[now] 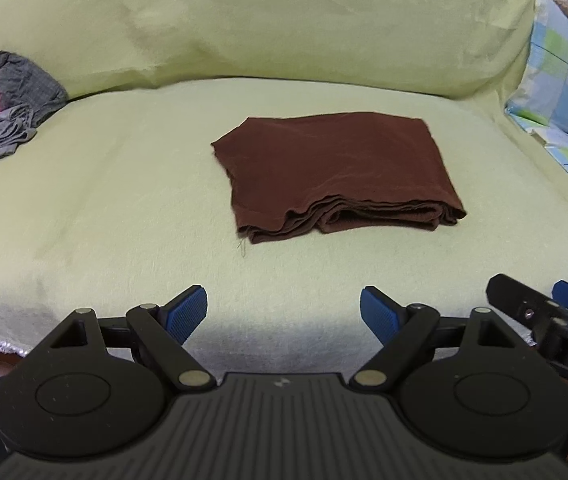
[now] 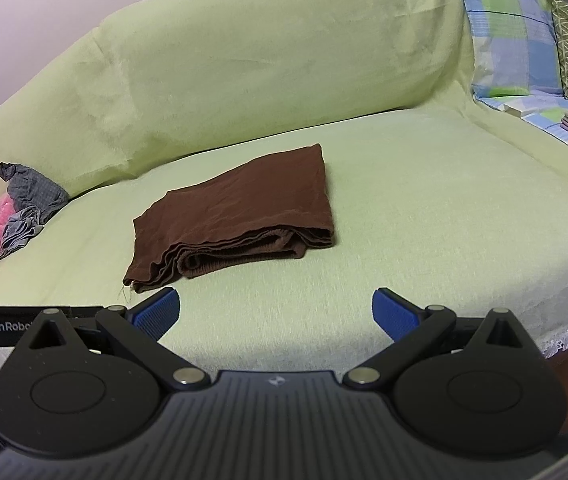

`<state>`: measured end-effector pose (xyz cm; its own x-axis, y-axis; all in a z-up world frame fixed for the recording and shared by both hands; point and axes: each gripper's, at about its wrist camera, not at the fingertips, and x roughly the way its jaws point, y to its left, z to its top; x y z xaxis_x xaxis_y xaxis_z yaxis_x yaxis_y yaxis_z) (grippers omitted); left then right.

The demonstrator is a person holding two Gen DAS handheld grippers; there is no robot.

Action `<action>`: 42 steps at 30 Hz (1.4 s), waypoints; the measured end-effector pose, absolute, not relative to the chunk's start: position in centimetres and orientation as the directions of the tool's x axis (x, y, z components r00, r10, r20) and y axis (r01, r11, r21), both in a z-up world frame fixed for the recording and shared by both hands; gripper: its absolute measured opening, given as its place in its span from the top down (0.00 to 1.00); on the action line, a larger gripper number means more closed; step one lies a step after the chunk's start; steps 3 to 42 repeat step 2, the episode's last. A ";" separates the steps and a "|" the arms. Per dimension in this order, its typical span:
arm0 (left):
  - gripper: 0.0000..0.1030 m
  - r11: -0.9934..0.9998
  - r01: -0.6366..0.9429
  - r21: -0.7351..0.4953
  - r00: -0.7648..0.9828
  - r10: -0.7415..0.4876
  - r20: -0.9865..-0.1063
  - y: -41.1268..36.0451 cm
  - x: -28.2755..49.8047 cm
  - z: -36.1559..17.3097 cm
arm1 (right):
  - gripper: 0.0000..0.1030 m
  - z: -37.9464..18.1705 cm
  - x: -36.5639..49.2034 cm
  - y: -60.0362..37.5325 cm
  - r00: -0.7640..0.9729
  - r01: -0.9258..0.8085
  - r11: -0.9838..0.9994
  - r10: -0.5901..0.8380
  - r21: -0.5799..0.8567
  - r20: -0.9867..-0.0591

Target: Fold clothes

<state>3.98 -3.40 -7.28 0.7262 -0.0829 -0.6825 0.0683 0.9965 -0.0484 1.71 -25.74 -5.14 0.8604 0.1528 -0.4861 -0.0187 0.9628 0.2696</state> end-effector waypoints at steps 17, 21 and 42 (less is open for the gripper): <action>0.17 0.996 0.077 -0.037 0.729 -0.081 -0.679 -3.7 3.9 -7.2 | 0.02 -5.1 1.7 -25.8 0.860 -0.017 0.963 0.151 0.270 -0.487; 0.17 0.996 0.077 -0.037 0.729 -0.081 -0.679 -3.7 3.9 -7.2 | 0.02 -5.1 1.7 -25.8 0.860 -0.017 0.963 0.151 0.270 -0.487; 0.17 0.996 0.077 -0.037 0.729 -0.081 -0.679 -3.7 3.9 -7.2 | 0.02 -5.1 1.7 -25.8 0.860 -0.017 0.963 0.151 0.270 -0.487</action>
